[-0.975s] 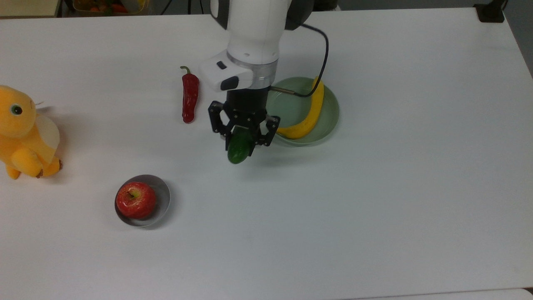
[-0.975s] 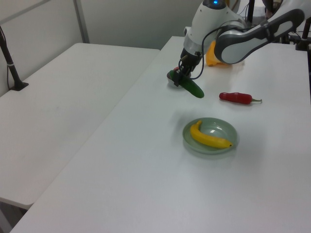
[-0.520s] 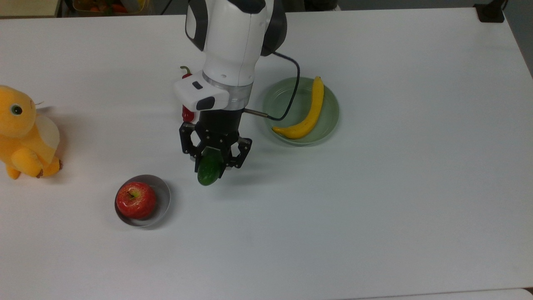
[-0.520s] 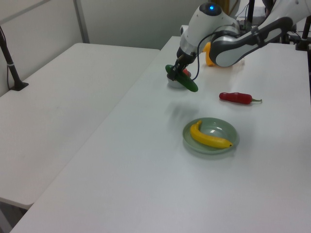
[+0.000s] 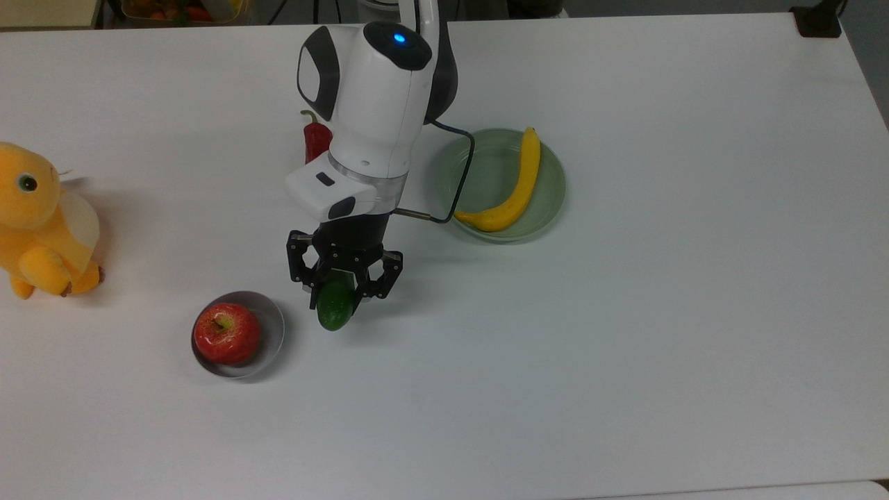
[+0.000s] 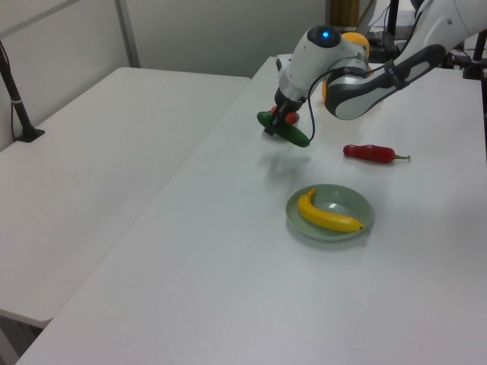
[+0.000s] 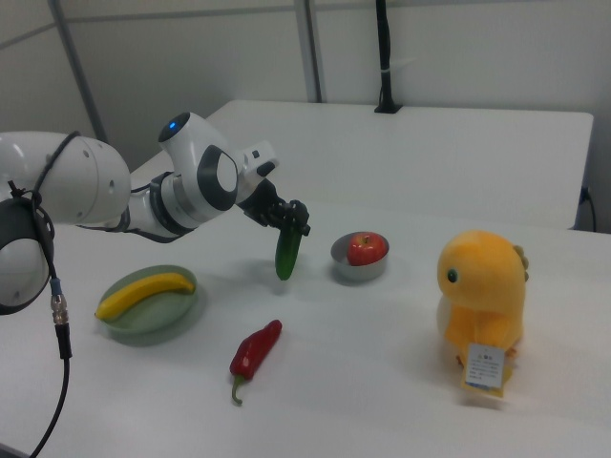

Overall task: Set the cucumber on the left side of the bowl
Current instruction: 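Carry the cucumber past the plate toward the apple bowl and lower it, then open the gripper to release the cucumber on the table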

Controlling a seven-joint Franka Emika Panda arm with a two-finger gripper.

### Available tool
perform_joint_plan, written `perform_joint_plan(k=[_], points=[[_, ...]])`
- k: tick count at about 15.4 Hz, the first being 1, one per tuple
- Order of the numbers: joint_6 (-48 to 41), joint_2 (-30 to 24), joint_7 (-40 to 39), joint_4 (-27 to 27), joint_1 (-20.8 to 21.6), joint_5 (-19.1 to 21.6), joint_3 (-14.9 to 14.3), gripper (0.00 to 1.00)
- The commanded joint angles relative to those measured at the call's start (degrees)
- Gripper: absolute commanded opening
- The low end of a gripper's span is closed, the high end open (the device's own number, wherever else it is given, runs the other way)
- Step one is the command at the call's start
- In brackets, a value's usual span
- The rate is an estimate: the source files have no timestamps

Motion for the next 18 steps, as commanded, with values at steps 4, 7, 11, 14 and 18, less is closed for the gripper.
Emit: perform_joint_plan(k=[4, 7, 11, 14, 18], points=[[1.2, 1.7, 0.4, 2.6, -1.2, -1.2, -0.6, 0.01], [1.2, 2.6, 0.3, 3.2, -2.0, -1.2, -0.8, 0.02], [1.2, 2.9, 1.7, 3.6, -2.1, -1.1, -0.8, 0.38], [1.1, 2.8, 1.7, 3.5, -2.0, -1.3, -0.8, 1.00], [1.1, 2.7, 1.8, 3.3, -1.7, -1.3, -0.8, 1.00]])
